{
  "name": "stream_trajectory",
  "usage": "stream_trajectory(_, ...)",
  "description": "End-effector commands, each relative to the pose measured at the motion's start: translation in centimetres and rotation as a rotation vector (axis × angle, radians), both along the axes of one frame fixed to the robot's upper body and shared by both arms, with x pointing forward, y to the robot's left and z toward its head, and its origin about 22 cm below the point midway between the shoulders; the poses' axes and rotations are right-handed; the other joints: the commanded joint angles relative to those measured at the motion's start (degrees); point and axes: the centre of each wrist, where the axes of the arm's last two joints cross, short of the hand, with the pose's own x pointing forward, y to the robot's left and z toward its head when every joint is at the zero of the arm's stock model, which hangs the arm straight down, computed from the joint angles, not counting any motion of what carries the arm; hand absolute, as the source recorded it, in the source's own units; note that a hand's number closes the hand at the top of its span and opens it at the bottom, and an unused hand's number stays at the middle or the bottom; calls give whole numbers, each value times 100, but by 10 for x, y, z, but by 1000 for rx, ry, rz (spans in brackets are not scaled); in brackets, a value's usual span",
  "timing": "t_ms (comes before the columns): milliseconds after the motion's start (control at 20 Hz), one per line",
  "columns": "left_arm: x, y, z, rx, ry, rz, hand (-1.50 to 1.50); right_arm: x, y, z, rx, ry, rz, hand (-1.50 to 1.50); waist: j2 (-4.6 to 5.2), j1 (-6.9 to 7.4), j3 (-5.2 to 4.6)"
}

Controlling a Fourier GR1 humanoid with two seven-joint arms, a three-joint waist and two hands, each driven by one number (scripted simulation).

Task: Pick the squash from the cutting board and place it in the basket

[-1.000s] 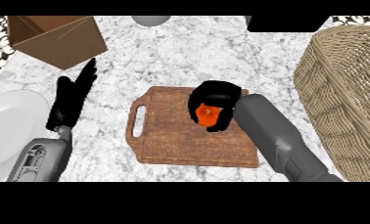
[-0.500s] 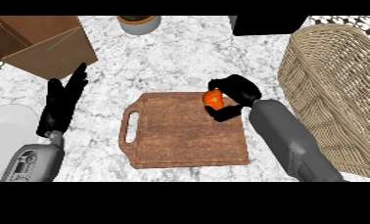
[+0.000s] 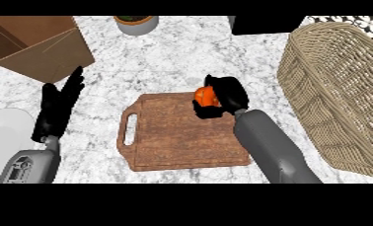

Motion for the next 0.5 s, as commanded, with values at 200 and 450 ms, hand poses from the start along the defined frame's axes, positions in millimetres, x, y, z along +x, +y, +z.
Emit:
stream_trajectory(200, 2, 5, 2, -9, 1, 30, 0, -17, 39, 83, 427, -98, -109, 150, 18, -114, 37)
stream_trajectory(450, -12, 3, -5, 3, 1, 25, 0, -33, 44, 166, 570, -207, -146, 150, -21, -116, 32)
